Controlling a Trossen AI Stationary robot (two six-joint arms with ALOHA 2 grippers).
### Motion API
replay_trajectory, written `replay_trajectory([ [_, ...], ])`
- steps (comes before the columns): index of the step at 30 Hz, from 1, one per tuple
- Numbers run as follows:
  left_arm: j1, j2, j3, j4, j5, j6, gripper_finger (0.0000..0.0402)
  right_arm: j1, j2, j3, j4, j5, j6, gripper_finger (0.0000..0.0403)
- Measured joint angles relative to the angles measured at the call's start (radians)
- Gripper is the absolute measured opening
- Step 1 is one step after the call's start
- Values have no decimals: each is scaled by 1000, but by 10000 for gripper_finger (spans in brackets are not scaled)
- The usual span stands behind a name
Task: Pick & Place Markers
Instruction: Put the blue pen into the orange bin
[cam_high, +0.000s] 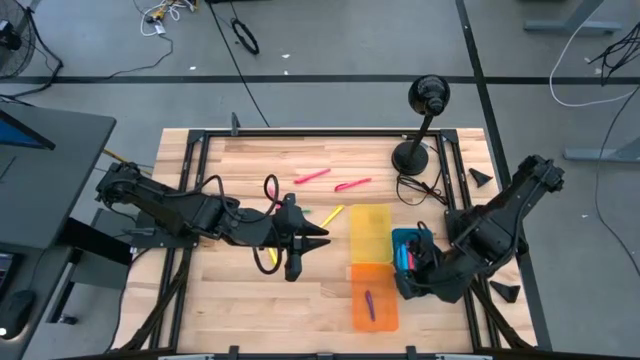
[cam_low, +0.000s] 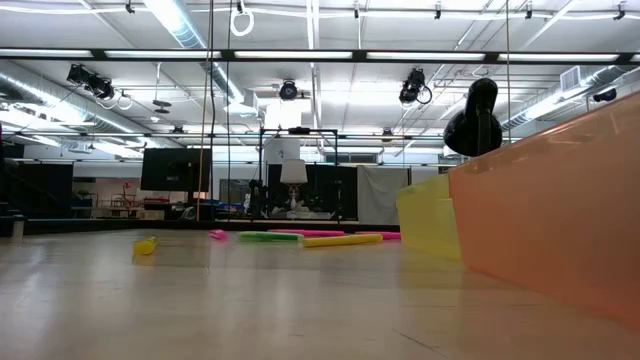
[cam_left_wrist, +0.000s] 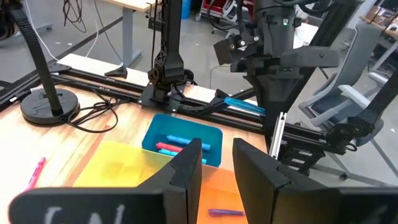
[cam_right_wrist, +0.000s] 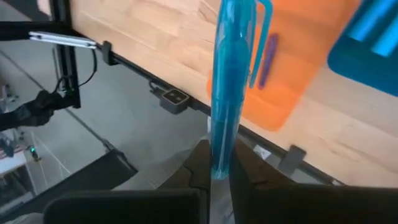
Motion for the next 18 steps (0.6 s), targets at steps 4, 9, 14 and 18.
replay_trajectory([
  [4, 0, 0, 0, -3, 0, 17, 96, 7, 20, 0, -22, 1, 36, 21],
  [9, 0, 0, 0, -9, 1, 17, 96, 6, 81, 0, -22, 1, 50, 20],
  [14, 0, 0, 0, -15, 37, 28, 96, 5, 141, 0, -36, 3, 59, 20],
  [18, 0, 0, 0, -22, 37, 28, 96, 3, 193, 0, -35, 3, 76, 20],
])
